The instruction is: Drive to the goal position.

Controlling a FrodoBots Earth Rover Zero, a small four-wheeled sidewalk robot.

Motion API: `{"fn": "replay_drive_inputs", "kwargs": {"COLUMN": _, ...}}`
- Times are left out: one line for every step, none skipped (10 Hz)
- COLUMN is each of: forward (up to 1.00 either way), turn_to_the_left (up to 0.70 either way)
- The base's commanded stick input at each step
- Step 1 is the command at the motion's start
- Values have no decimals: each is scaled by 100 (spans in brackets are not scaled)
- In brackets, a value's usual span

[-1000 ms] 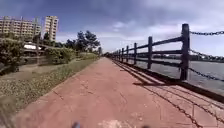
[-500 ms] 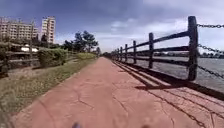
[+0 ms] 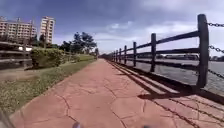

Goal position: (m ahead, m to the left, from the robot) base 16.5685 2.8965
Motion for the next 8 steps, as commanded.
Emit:
{"fn": "replay_drive_inputs", "kwargs": {"forward": 70, "turn_to_the_left": 0}}
{"fn": "replay_drive_inputs", "kwargs": {"forward": 70, "turn_to_the_left": 0}}
{"fn": "replay_drive_inputs", "kwargs": {"forward": 70, "turn_to_the_left": 0}}
{"fn": "replay_drive_inputs", "kwargs": {"forward": 70, "turn_to_the_left": 0}}
{"fn": "replay_drive_inputs", "kwargs": {"forward": 70, "turn_to_the_left": 0}}
{"fn": "replay_drive_inputs", "kwargs": {"forward": 70, "turn_to_the_left": 0}}
{"fn": "replay_drive_inputs", "kwargs": {"forward": 70, "turn_to_the_left": 0}}
{"fn": "replay_drive_inputs", "kwargs": {"forward": 70, "turn_to_the_left": 0}}
